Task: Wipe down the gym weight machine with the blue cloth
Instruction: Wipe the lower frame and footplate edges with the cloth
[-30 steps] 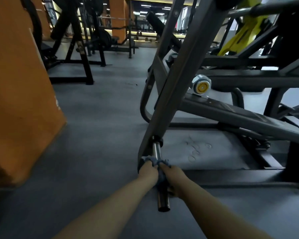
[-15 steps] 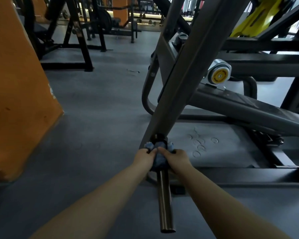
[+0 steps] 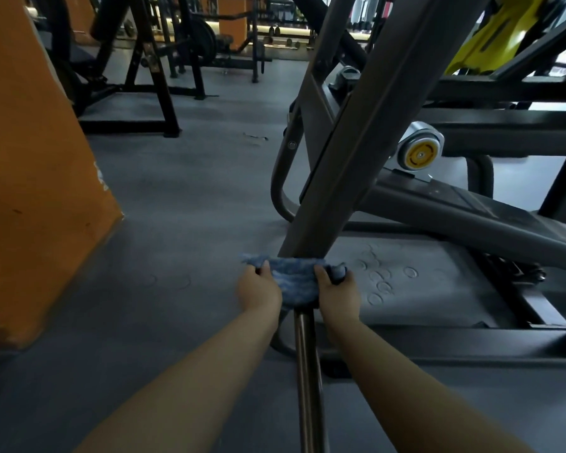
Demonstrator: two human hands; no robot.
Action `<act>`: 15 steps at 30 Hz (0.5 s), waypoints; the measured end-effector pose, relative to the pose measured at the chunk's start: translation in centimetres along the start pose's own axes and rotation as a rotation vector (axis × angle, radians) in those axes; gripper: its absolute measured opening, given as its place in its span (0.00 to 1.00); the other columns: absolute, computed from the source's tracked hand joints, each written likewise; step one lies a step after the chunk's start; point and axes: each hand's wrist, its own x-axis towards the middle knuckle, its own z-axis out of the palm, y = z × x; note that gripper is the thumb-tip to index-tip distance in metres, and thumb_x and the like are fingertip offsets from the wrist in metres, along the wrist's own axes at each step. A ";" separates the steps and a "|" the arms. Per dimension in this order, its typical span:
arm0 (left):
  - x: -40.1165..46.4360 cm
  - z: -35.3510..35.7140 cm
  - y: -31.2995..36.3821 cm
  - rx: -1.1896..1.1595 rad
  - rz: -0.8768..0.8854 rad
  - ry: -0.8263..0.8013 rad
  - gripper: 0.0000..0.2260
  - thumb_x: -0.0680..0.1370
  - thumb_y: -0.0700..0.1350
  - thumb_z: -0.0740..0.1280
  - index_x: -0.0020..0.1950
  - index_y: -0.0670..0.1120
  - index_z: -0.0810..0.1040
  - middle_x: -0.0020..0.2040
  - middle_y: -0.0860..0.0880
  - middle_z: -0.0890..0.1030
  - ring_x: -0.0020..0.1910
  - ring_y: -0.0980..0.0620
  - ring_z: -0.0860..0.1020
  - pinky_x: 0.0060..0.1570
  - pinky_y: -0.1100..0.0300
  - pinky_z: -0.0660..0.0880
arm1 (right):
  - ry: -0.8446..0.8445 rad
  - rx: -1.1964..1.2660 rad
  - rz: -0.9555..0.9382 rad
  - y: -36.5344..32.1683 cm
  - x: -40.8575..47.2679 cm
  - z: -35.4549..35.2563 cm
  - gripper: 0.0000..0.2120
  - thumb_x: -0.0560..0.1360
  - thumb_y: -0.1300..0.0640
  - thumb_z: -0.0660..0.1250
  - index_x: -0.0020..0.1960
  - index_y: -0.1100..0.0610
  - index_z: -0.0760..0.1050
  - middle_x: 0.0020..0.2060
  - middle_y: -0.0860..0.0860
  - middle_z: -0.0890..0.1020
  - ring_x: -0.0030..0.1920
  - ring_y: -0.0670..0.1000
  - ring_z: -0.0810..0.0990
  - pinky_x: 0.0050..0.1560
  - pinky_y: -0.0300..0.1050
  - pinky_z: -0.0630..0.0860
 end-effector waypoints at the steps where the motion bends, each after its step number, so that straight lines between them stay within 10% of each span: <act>1: 0.5 0.6 -0.1 -0.059 -0.109 -0.013 0.20 0.82 0.49 0.56 0.63 0.35 0.71 0.60 0.37 0.76 0.59 0.39 0.75 0.56 0.53 0.69 | -0.044 -0.019 0.018 0.0 0.6 0.3 0.21 0.76 0.50 0.66 0.63 0.62 0.71 0.57 0.58 0.78 0.56 0.59 0.77 0.59 0.55 0.74; 5: 1.8 1.7 -0.8 -0.386 -0.442 -0.144 0.26 0.81 0.58 0.52 0.63 0.37 0.71 0.58 0.38 0.77 0.55 0.38 0.78 0.47 0.48 0.77 | -0.304 0.079 0.129 0.3 2.0 -0.2 0.14 0.77 0.49 0.64 0.49 0.61 0.75 0.46 0.56 0.81 0.44 0.52 0.80 0.42 0.42 0.78; 9: 0.9 1.4 -1.8 -0.118 -0.296 -0.089 0.25 0.81 0.56 0.54 0.63 0.35 0.72 0.60 0.37 0.76 0.59 0.38 0.75 0.52 0.50 0.73 | -0.419 0.218 0.279 0.4 2.3 -0.9 0.17 0.75 0.47 0.66 0.50 0.62 0.76 0.50 0.59 0.82 0.51 0.57 0.81 0.56 0.52 0.78; 15: 0.2 2.4 0.1 -0.110 -0.348 -0.468 0.27 0.78 0.59 0.60 0.68 0.39 0.69 0.61 0.37 0.75 0.57 0.37 0.76 0.57 0.48 0.75 | -0.380 0.150 0.259 -0.3 1.2 -0.9 0.22 0.76 0.51 0.66 0.57 0.70 0.73 0.53 0.64 0.80 0.52 0.61 0.80 0.56 0.53 0.77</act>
